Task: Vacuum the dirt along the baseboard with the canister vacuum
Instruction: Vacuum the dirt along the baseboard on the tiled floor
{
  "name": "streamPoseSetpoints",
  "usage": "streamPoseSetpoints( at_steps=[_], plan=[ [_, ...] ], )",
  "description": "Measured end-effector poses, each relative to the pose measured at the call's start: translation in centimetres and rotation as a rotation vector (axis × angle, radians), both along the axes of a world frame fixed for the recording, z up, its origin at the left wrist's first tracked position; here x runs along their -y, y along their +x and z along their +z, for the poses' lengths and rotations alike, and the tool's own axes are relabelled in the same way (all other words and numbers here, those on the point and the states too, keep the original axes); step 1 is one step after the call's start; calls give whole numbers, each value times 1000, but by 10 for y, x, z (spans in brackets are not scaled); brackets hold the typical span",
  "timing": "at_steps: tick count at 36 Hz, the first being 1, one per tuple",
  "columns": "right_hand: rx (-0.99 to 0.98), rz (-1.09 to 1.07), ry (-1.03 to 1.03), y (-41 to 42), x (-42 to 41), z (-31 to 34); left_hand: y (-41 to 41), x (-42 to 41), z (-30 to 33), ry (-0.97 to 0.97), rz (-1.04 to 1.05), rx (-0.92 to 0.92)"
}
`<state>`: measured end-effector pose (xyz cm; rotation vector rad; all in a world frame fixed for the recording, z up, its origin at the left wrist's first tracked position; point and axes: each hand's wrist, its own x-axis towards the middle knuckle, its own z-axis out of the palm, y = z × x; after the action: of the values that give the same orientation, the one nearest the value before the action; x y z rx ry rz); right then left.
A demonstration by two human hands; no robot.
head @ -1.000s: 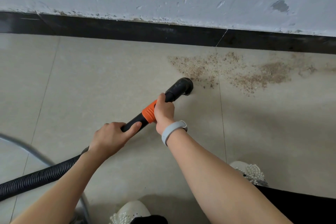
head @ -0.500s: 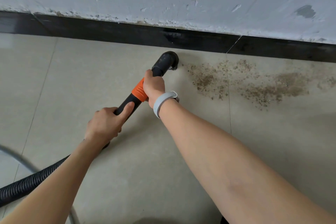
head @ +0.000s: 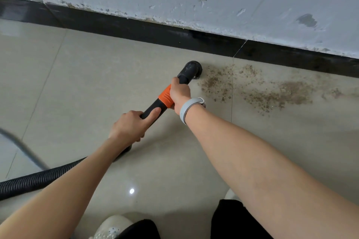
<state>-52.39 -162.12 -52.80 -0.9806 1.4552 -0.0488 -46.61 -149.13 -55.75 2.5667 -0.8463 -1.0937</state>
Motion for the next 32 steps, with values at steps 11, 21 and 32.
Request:
streamPoseSetpoints(
  at_steps=[11,21,32],
  plan=[
    [-39,-112,24,-36,-38,-14,-19,-37,0,65,-96,18],
    [-62,-222,-6,-81,-35,-31,-50,-29,-8,35,-228,46],
    [-7,-391,18,-92,-19,-39,-53,-2,-9,6,-332,70]
  ],
)
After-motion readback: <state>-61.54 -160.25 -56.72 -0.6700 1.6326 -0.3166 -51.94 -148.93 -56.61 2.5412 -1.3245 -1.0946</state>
